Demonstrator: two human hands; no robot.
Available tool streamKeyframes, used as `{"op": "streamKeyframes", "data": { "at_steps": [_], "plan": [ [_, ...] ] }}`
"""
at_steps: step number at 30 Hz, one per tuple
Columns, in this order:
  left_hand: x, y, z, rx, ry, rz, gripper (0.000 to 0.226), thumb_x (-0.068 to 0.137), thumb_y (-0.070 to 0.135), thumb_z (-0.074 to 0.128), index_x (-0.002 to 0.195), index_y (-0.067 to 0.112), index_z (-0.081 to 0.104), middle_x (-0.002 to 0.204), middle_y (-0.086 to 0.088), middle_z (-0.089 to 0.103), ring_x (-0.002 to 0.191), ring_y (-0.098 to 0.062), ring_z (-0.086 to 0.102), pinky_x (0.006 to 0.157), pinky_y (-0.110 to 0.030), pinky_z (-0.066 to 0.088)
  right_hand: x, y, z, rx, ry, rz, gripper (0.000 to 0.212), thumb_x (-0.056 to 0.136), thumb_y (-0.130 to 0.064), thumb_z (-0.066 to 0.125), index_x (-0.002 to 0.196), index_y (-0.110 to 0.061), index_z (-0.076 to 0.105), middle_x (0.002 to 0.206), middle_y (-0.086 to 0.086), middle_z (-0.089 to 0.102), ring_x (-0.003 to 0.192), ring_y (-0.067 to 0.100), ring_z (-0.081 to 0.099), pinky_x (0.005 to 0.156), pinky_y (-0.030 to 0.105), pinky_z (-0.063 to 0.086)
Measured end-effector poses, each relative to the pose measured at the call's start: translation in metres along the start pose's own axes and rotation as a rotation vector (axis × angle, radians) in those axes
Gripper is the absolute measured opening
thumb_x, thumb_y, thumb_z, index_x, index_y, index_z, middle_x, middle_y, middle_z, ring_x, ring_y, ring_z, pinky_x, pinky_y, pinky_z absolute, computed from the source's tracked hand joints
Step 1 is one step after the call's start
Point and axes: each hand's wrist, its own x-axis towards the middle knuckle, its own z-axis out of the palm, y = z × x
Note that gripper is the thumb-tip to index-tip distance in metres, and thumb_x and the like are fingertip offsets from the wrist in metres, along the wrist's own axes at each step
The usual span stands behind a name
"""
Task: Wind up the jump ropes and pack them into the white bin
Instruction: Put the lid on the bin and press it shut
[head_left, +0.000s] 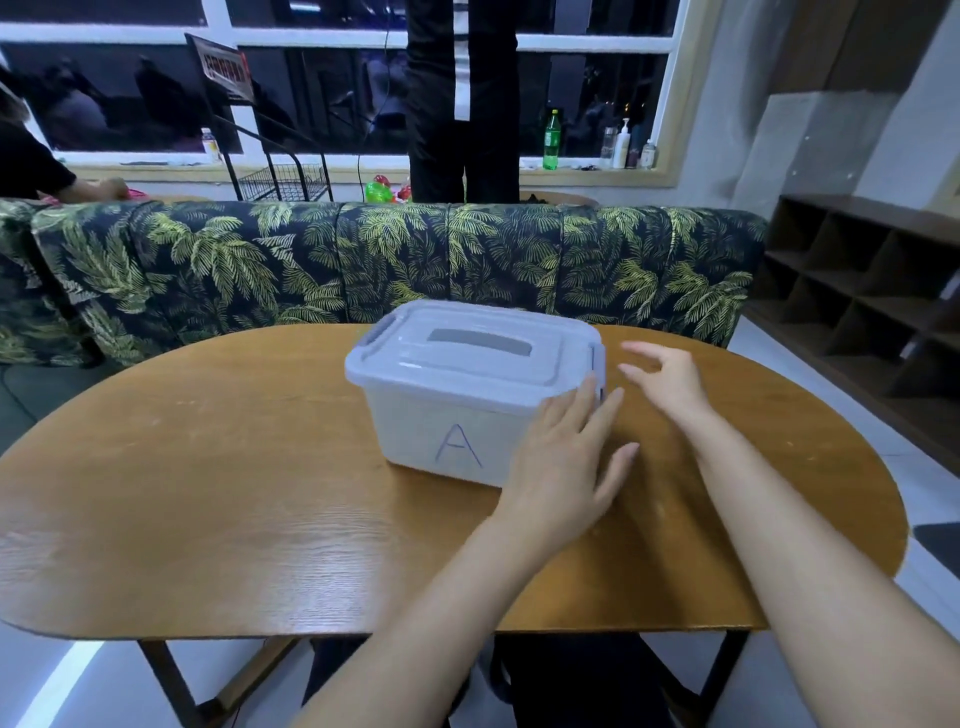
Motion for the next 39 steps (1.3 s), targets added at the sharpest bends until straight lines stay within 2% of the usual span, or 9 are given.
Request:
{"op": "streamKeyframes", "data": {
  "at_steps": [3,6,8,13,19,22,26,30,39],
  "plan": [
    [0.011,-0.012,-0.021,-0.265,-0.053,-0.048,0.048,0.095,0.038,0.039,0.136,0.015,0.052,0.146,-0.007,0.045,0.134,-0.02,0.042,0.116,-0.039,0.024,0.0,-0.018,-0.002,0.104,0.012,0.094,0.04,0.1,-0.018,0.049,0.139,-0.012,0.049,0.138,0.009,0.054,0.121,0.02,0.053,0.094,0.028,0.041],
    [0.009,-0.065,-0.055,-0.064,0.183,-0.159,0.047,0.092,0.04,0.036,0.12,0.016,0.064,0.13,-0.005,0.061,0.123,-0.023,0.053,0.111,-0.047,0.027,-0.014,-0.036,0.005,0.082,-0.091,0.014,0.047,0.103,-0.03,0.043,0.146,-0.011,0.039,0.147,0.002,0.044,0.133,0.014,0.041,0.101,0.022,0.031],
    [0.005,-0.107,-0.082,0.142,0.171,-0.279,0.053,0.091,0.049,0.034,0.122,0.018,0.063,0.131,-0.004,0.06,0.124,-0.029,0.051,0.109,-0.051,0.026,-0.023,-0.048,0.014,0.006,-0.148,-0.05,0.051,0.103,-0.035,0.04,0.148,-0.012,0.035,0.152,0.001,0.036,0.141,0.017,0.031,0.107,0.022,0.022],
    [-0.011,-0.16,-0.102,0.229,-0.079,-0.452,0.066,0.088,0.063,0.02,0.138,0.032,0.049,0.15,0.004,0.041,0.139,-0.025,0.033,0.111,-0.046,0.023,-0.032,-0.062,0.042,-0.471,-0.22,-0.098,0.058,0.097,-0.061,0.028,0.15,-0.04,0.025,0.162,-0.006,0.013,0.147,0.031,0.01,0.116,0.051,0.02],
    [0.014,-0.178,-0.081,0.087,-0.116,-0.479,0.067,0.09,0.06,0.015,0.139,0.029,0.048,0.152,-0.002,0.038,0.143,-0.018,0.027,0.112,-0.038,0.027,-0.008,-0.058,0.048,-0.535,-0.239,-0.06,0.048,0.099,-0.056,0.03,0.146,-0.045,0.032,0.159,-0.011,0.024,0.149,0.025,0.004,0.115,0.044,0.02],
    [0.028,-0.178,-0.074,0.07,-0.106,-0.496,0.047,0.101,0.042,0.027,0.139,0.025,0.049,0.153,-0.006,0.034,0.143,-0.02,0.026,0.11,-0.034,0.024,0.004,-0.055,0.049,-0.536,-0.234,-0.046,0.048,0.1,-0.053,0.03,0.147,-0.044,0.032,0.159,-0.011,0.023,0.149,0.025,0.003,0.115,0.043,0.019],
    [0.029,-0.18,-0.072,0.046,-0.098,-0.543,0.058,0.089,0.05,0.021,0.137,0.035,0.049,0.153,0.002,0.035,0.138,-0.025,0.032,0.107,-0.039,0.03,0.007,-0.052,0.05,-0.543,-0.214,-0.038,0.048,0.1,-0.053,0.03,0.147,-0.045,0.032,0.159,-0.011,0.024,0.149,0.025,0.004,0.115,0.043,0.02],
    [0.03,-0.18,-0.069,0.053,-0.07,-0.529,0.044,0.099,0.037,0.03,0.138,0.031,0.05,0.153,-0.001,0.035,0.138,-0.025,0.033,0.106,-0.036,0.028,0.007,-0.052,0.05,-0.556,-0.213,-0.043,0.048,0.1,-0.053,0.03,0.147,-0.044,0.031,0.159,-0.011,0.023,0.149,0.025,0.005,0.116,0.043,0.019],
    [0.032,-0.185,-0.071,0.178,-0.189,-0.522,0.048,0.097,0.045,0.024,0.141,0.04,0.041,0.155,0.003,0.031,0.137,-0.031,0.032,0.11,-0.047,0.029,0.003,-0.063,0.048,-0.618,-0.234,-0.058,0.049,0.101,-0.051,0.029,0.148,-0.04,0.031,0.159,-0.012,0.022,0.148,0.021,0.007,0.114,0.041,0.021]
  ]
}}
